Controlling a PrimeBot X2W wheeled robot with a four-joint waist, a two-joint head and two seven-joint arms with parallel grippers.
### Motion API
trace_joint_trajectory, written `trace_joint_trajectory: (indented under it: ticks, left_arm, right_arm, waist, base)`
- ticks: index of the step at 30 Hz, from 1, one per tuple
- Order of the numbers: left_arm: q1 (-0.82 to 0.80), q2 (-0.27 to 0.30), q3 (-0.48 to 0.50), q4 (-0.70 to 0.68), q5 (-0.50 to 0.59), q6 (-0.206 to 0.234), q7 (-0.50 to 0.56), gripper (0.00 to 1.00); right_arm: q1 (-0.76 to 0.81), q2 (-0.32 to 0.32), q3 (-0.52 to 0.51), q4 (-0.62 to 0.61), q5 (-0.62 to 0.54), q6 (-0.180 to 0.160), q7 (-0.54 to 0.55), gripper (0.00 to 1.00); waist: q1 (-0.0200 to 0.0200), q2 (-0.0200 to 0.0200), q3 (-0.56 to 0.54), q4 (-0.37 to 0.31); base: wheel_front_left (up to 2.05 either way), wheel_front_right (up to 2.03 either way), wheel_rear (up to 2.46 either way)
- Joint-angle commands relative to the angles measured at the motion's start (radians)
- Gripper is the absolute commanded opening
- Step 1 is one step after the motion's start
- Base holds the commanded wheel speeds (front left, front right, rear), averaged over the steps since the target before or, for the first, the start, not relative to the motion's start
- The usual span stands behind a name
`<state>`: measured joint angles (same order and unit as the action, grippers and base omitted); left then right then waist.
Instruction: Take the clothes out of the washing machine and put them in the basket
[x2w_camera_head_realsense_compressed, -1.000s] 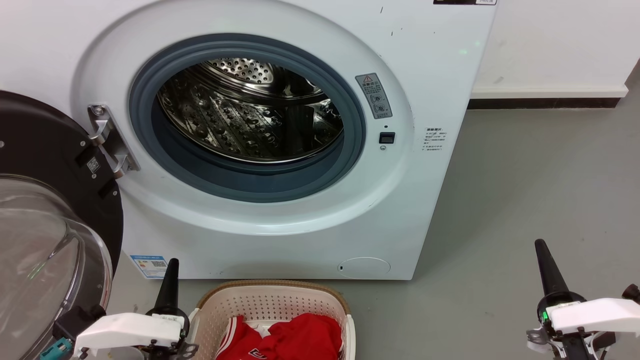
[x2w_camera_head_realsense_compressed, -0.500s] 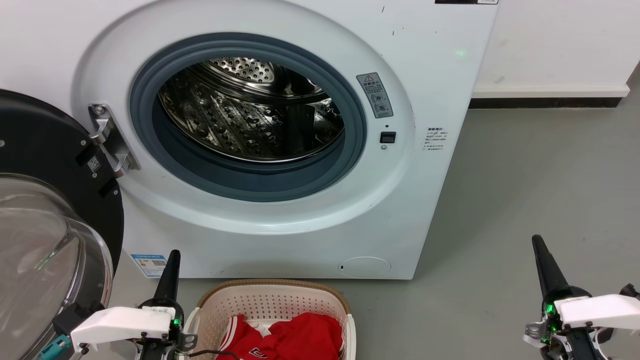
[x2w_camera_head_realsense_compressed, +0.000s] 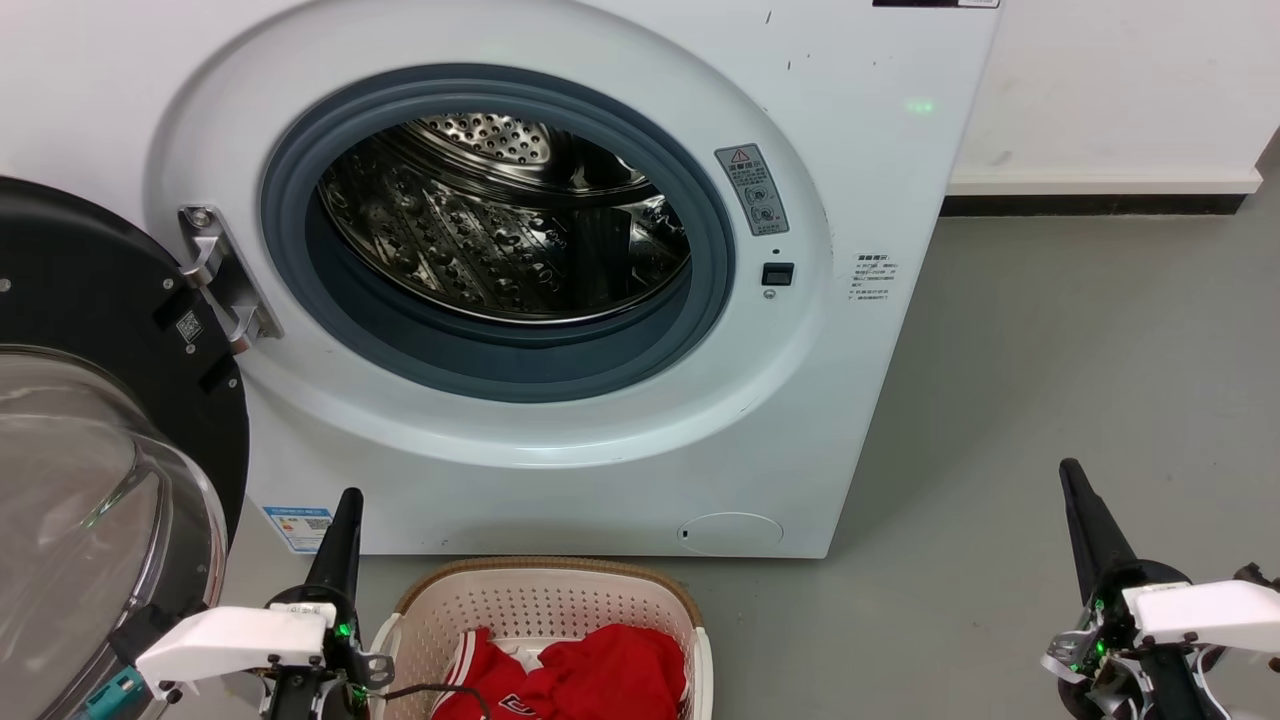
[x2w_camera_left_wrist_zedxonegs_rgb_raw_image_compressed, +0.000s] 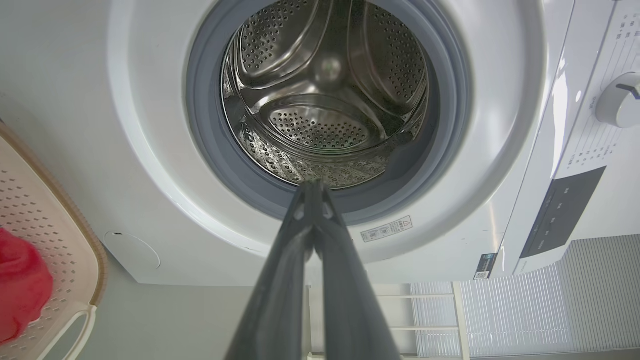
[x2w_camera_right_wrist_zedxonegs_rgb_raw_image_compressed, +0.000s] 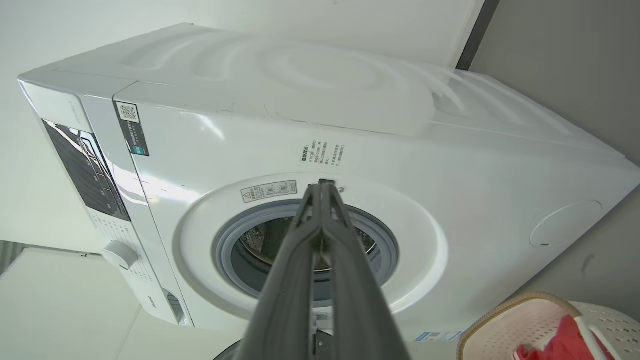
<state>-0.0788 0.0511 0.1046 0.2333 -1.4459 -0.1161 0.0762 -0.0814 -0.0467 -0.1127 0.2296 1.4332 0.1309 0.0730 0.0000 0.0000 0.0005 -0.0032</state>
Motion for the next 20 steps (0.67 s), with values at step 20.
trace_joint_trajectory:
  ticks: [20]
  left_arm:
    - [-0.033,-0.002,0.012,0.014,-0.162,-0.016,0.04,0.0]
  right_arm:
    - [-0.033,-0.006,-0.001,0.017,0.175,0.0,0.042,0.0]
  waist:
    - [0.0,0.0,0.002,0.003]
  base:
    - [0.0,0.0,0.0]
